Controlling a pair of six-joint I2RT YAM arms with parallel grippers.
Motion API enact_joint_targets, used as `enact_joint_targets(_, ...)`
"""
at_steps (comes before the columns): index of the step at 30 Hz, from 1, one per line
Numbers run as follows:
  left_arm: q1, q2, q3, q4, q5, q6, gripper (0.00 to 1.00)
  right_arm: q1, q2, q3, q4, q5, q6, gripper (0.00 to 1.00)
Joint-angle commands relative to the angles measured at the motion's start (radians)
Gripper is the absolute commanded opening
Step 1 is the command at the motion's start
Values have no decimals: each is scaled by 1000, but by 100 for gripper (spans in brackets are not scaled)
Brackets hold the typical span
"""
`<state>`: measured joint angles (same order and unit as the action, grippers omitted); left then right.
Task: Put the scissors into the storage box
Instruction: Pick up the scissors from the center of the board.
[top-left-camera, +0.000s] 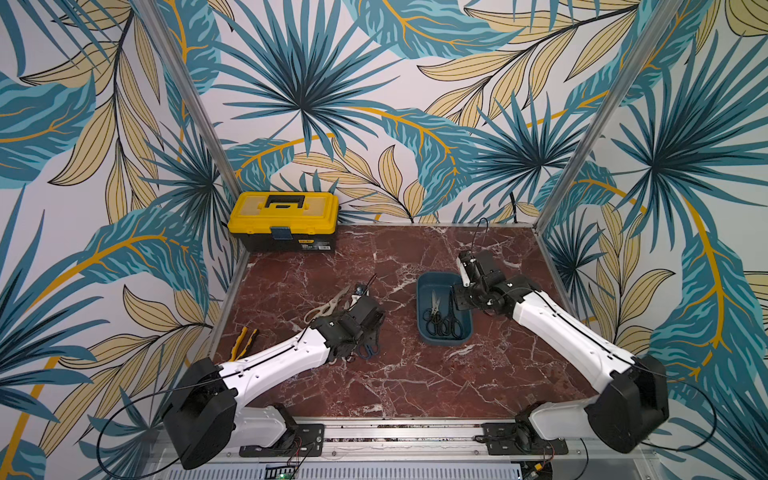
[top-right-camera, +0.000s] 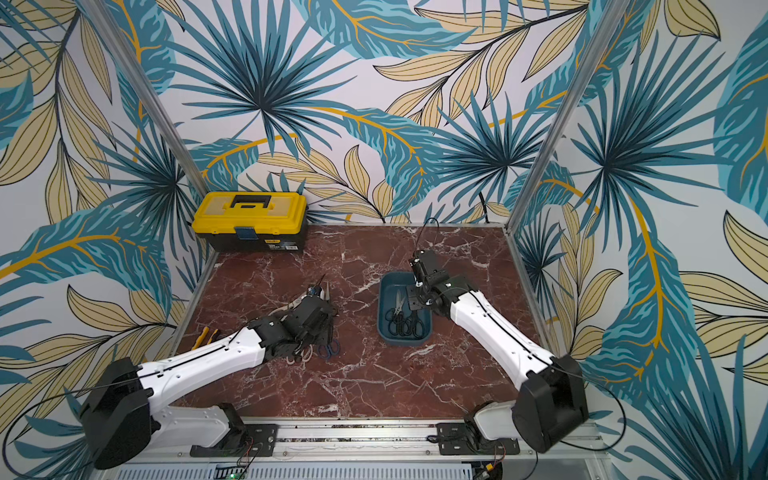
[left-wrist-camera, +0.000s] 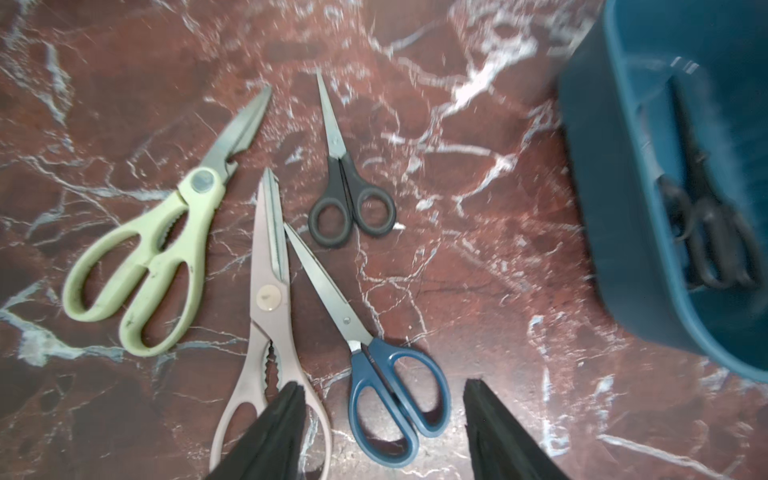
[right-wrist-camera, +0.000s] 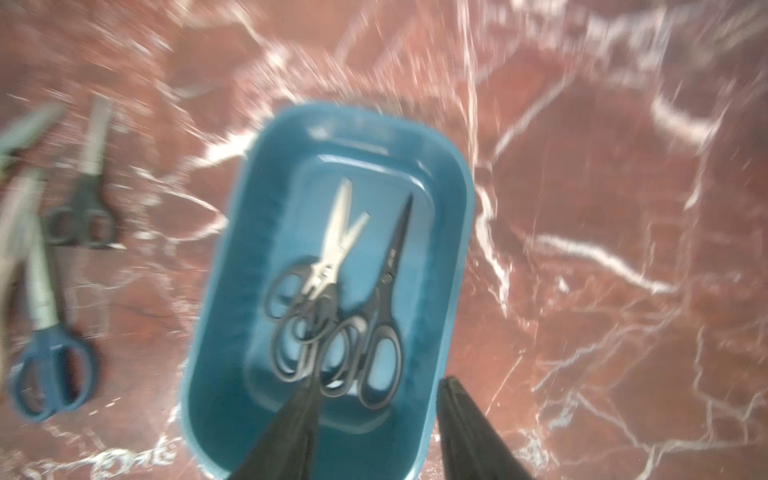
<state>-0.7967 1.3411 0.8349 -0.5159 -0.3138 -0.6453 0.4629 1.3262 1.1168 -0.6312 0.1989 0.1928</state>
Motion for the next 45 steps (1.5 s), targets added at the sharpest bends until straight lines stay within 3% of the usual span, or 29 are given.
enact_joint_targets(1,-5,51,20,28,62,-52,56,27,-78,-114,140,46,-46,50)
enact_joint_targets(4,-5,104,23,50,98,-72,49,52,-157,-199,230,12,-64,50)
enact_joint_targets(8,-3,176,47,25,129,-99,49,58,-202,-243,243,13,-64,50)
enact_joint_targets(13,1,225,49,-5,132,-125,43,61,-205,-263,225,7,-61,50)
enact_joint_targets(19,3,269,53,-2,126,-125,43,61,-200,-282,231,4,-64,50)
enact_joint_targets(26,4,313,70,-11,128,-115,37,60,-182,-273,223,27,-67,50)
enact_joint_targets(34,-1,330,84,-3,148,-70,20,61,-168,-270,223,23,-50,50)
enact_joint_targets(38,-3,325,72,5,156,-64,17,61,-176,-269,223,22,-52,50)
enact_joint_targets(45,-4,288,73,-21,146,-60,0,61,-177,-261,220,11,-48,51)
